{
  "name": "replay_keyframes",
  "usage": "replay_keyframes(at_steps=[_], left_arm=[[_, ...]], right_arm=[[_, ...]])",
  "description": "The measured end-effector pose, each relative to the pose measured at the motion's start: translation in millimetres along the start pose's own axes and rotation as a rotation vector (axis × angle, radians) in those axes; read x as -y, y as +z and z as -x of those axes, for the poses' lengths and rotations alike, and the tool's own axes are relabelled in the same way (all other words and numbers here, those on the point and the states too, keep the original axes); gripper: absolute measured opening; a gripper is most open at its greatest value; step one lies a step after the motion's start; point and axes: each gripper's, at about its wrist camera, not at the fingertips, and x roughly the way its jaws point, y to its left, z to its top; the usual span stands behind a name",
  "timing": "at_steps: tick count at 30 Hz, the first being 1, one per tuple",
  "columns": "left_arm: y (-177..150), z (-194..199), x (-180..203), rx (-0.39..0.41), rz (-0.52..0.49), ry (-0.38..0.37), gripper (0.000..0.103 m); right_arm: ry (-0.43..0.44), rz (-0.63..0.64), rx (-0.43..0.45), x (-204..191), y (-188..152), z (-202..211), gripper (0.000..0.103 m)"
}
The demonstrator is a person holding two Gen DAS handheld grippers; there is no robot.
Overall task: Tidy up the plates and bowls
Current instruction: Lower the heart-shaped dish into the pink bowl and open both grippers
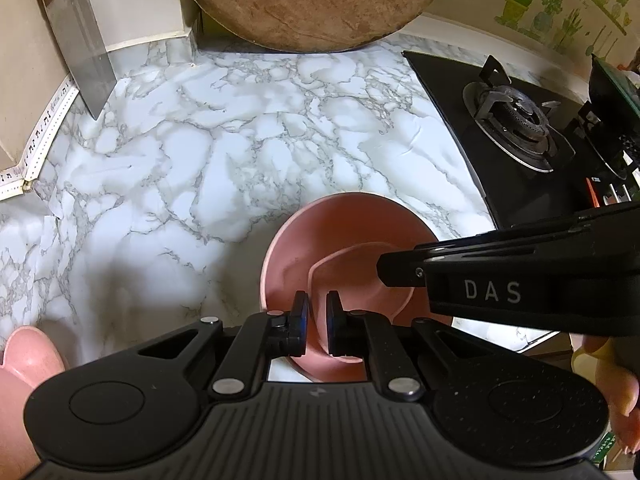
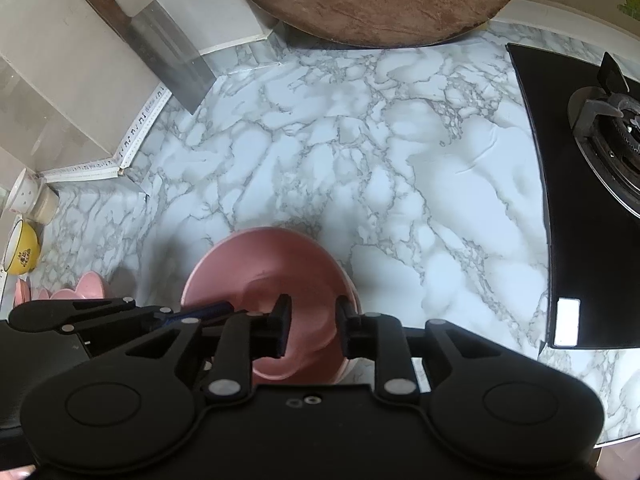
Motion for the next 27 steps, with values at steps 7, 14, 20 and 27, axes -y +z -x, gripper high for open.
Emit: replay_keyframes(at_steps=[7, 14, 20, 27], left_arm=[[-1.8, 10.1, -1.1, 0.028, -0.002, -0.002, 0.011], [-6.6, 26.5, -6.5, 0.071, 0.024, -0.016, 0.012], [-14.6, 43.9, -11.5, 0.134, 0.036, -0.003, 0.018], [-26.1, 63.5, -13.2, 0.202, 0.049, 0.015, 0.039]], right_arm=[[0.016, 0.039, 0.041, -5.9, -3.2, 16.5, 0.033], [0.039, 0.087, 0.084, -8.6, -11.3, 35.7, 0.041], [0.055, 0.138, 0.118, -11.0, -23.0, 49.3, 0.051], [0.048, 0.172, 0.173, -13.2, -38.4, 62.9, 0.065]])
